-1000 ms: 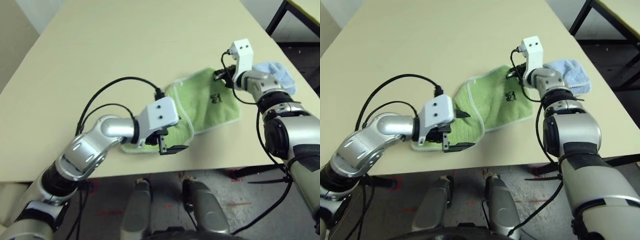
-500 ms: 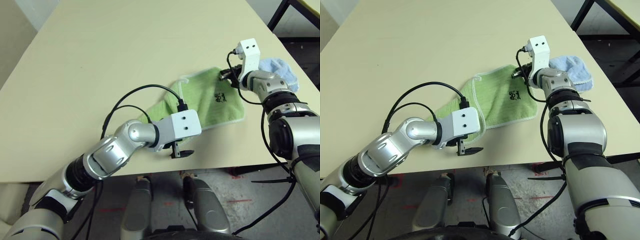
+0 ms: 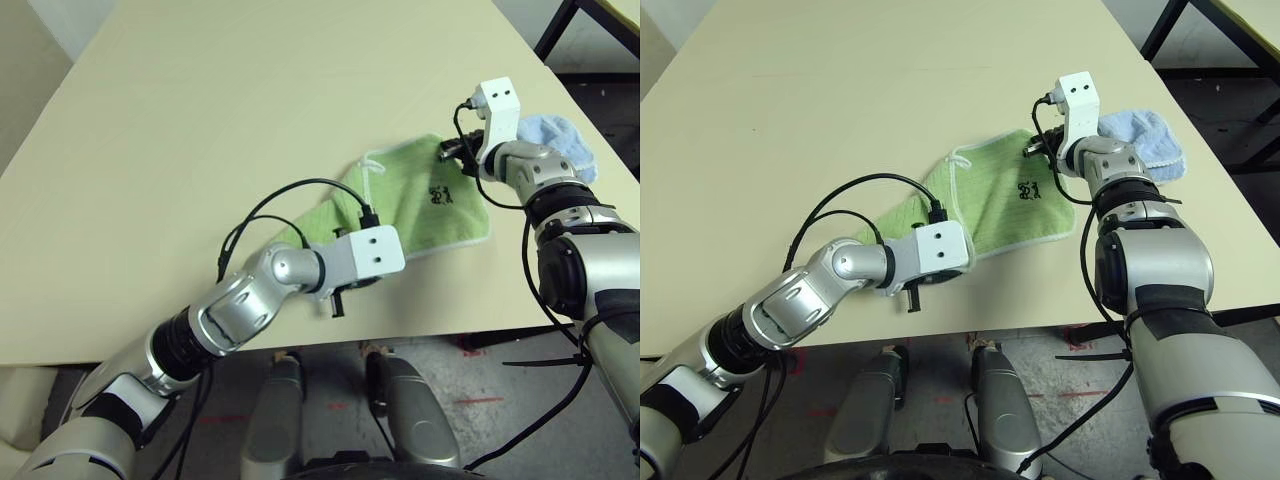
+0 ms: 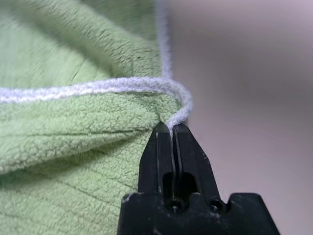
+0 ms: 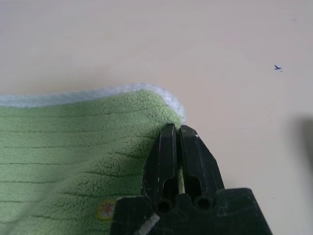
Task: Fold the towel and set it aside.
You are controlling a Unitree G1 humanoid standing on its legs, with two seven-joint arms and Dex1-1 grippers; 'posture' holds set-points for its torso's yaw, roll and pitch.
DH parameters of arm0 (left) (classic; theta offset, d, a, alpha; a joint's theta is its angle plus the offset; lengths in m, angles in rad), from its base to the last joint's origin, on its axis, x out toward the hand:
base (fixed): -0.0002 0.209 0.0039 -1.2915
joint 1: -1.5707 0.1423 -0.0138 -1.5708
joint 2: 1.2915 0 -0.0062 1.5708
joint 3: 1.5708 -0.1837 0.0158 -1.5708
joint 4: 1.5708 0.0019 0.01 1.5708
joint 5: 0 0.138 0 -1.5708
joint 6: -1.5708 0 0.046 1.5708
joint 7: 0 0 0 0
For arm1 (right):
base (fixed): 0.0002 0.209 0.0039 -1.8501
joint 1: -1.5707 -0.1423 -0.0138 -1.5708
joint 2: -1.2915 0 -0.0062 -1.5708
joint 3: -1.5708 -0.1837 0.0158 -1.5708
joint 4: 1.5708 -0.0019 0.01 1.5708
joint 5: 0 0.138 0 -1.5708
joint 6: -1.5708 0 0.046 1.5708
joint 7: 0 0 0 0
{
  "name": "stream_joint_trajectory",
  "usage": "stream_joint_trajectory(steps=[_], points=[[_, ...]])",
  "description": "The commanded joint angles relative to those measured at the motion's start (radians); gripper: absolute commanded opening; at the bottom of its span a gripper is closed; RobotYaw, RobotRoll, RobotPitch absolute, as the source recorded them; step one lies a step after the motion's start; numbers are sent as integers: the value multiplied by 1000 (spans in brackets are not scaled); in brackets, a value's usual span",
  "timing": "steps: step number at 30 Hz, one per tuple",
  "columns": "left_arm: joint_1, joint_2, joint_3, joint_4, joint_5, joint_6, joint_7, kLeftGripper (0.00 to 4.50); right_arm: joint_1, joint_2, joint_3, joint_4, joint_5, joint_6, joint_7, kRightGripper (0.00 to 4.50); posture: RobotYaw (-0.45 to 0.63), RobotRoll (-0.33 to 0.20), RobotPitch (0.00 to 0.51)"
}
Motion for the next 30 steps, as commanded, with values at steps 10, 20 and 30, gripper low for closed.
stream_joint_trajectory(steps=[10, 20, 30], points=[[-39, -60, 757, -67, -447, 384, -49, 56, 29, -139, 8, 3, -12, -187, 162, 0, 202, 0, 157], [-8, 5, 765, -116, -613, 420, -66, 56, 45, -164, 23, 7, -27, -220, 167, 0, 191, 0, 134], [34, 41, 560, -156, -607, 346, -30, 1546, 32, -134, 41, 3, -41, -232, 202, 0, 191, 0, 138]])
